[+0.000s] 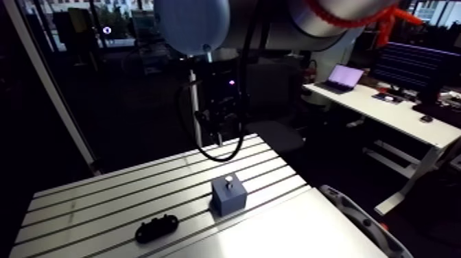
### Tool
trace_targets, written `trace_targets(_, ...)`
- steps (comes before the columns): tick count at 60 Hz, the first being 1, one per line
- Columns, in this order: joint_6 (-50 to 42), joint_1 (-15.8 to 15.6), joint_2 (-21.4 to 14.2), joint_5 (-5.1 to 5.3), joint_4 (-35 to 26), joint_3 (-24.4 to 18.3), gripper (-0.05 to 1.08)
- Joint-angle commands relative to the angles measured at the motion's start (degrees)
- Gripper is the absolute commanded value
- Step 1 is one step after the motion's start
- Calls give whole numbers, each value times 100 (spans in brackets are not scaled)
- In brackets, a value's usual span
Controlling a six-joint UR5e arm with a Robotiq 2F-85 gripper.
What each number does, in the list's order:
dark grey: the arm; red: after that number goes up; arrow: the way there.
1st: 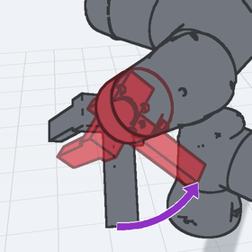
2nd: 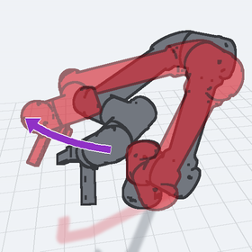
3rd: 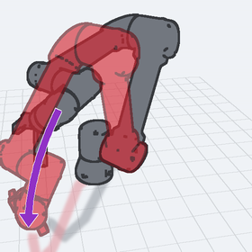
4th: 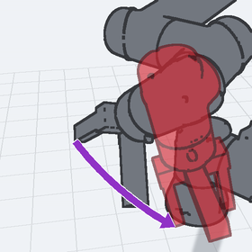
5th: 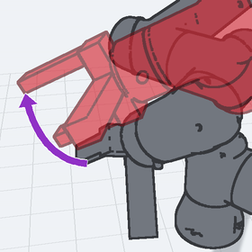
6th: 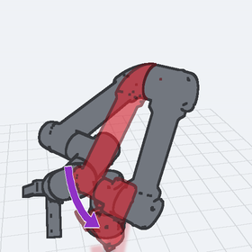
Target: Pick up the M10 bolt and insert it into the hex recess until seated.
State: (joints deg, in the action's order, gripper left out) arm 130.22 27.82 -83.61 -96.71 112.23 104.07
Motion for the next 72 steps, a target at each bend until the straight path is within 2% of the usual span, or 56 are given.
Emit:
trace_targets(1, -1262, 277, -171, 183, -1047, -266, 108)
trace_targets(13, -1813, 236, -288, 224, -1404, -227, 108)
trace_targets(18, -1854, 224, -390, 210, -1420, -176, 108)
trace_targets(20, -1870, 224, -411, 172, -1404, -128, 108)
trace_targets(36, -1785, 232, -407, 113, -542, 444, 108)
trace_targets(65, -1758, 242, -363, 200, -120, 788, 108)
trace_targets(72, -1741, 242, -329, 297, 204, 891, 108)
